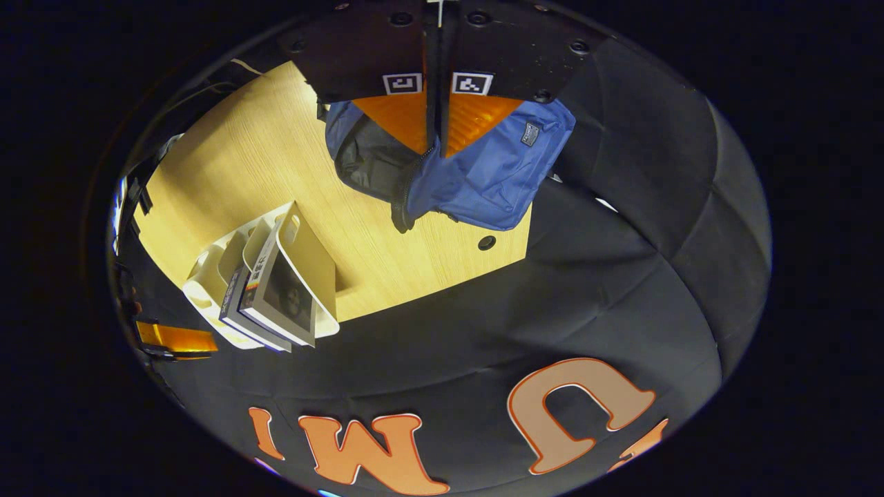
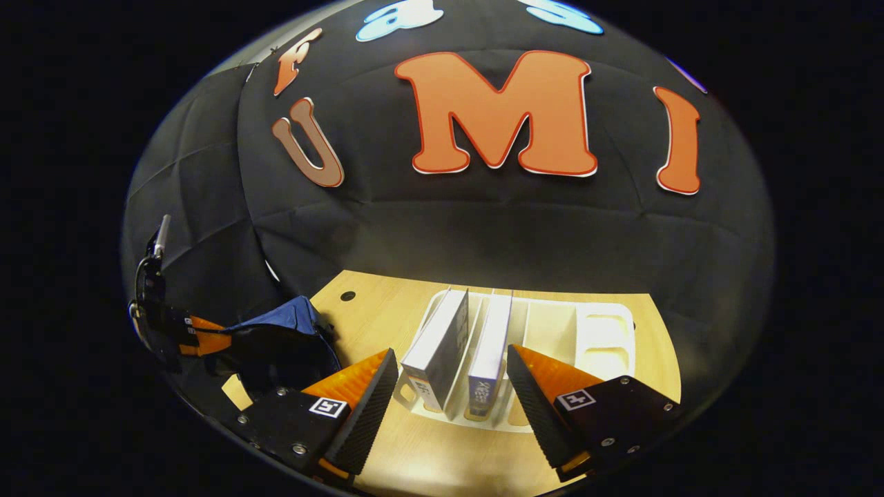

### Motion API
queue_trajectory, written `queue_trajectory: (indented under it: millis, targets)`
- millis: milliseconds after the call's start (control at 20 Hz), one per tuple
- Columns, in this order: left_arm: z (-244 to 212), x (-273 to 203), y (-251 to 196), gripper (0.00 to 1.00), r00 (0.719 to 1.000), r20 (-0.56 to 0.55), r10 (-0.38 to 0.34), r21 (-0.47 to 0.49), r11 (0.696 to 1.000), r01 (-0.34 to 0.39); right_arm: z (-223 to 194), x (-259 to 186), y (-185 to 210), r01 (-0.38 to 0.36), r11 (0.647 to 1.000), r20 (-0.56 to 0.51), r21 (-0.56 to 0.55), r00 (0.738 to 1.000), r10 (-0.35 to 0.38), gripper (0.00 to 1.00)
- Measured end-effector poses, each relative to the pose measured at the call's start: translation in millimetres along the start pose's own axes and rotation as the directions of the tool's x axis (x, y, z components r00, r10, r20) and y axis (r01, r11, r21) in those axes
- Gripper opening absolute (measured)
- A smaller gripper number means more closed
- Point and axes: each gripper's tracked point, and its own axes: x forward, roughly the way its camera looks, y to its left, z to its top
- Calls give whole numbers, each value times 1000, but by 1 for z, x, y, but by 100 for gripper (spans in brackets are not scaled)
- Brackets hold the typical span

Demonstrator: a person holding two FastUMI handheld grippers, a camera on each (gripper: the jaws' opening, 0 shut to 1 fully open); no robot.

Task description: Open the schoolbag, grab two books from the bookshelf and put them into the schoolbag.

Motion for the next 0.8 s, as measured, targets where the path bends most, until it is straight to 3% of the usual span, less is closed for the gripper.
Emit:
queue_trajectory:
  millis: [300, 700, 800]
  targets:
    - [4, -1, 14, 2, 999, 19, -44, 2, 999, 44, 4, 50, 23, 25, 999, -161, 29, 987, -20, 94]
    - [5, 4, 25, 2, 994, 51, -96, 11, 995, 96, -10, 95, 16, 134, 989, -359, 60, 927, -104, 95]
    - [4, 6, 25, 2, 992, 59, -112, 9, 994, 112, -12, 103, 19, 138, 988, -397, 75, 913, -97, 94]
